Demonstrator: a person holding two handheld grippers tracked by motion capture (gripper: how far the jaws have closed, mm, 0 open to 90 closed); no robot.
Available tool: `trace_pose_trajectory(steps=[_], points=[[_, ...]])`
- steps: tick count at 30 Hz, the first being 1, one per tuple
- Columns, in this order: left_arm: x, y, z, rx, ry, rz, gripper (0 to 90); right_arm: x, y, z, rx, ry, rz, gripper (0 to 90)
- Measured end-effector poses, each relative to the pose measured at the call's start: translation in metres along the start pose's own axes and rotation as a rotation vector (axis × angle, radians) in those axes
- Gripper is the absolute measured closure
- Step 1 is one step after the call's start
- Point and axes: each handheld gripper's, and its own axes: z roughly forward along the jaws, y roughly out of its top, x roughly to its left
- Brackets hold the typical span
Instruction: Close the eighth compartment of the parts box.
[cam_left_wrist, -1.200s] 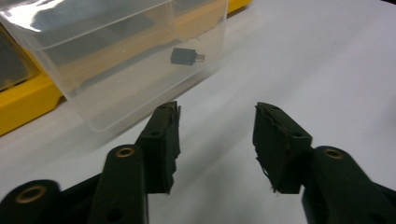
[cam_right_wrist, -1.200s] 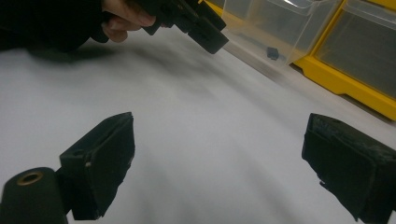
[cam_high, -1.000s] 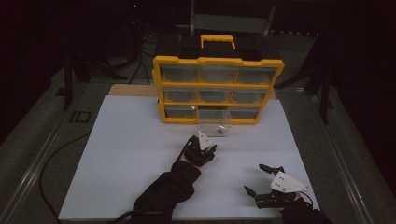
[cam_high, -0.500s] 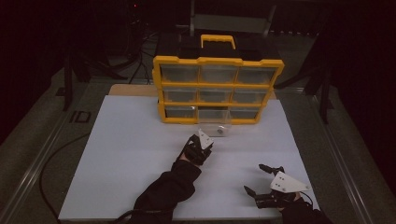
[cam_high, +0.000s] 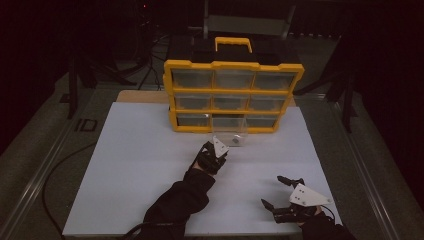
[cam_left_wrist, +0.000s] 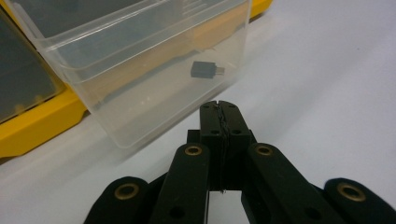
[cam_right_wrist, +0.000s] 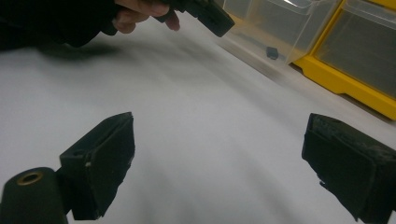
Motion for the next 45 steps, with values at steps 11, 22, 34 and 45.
trace_pose_trajectory(steps=[11,22,34,45], points=[[0.004,-0.001,0.006,-0.004,0.012,0.001,89.2,0.000,0.000,0.000,-0.001,0.002,0.001,9.4],[0.009,-0.003,0.013,0.001,0.022,0.007,89.2,0.000,0.000,0.000,0.000,0.000,0.003,9.4],[0.013,0.004,0.018,-0.011,0.023,-0.001,89.1,-0.001,0.000,0.000,-0.001,-0.001,0.001,9.4],[0.013,0.010,0.022,-0.016,0.039,-0.001,89.1,-0.001,0.000,-0.001,-0.004,-0.003,0.000,9.4]])
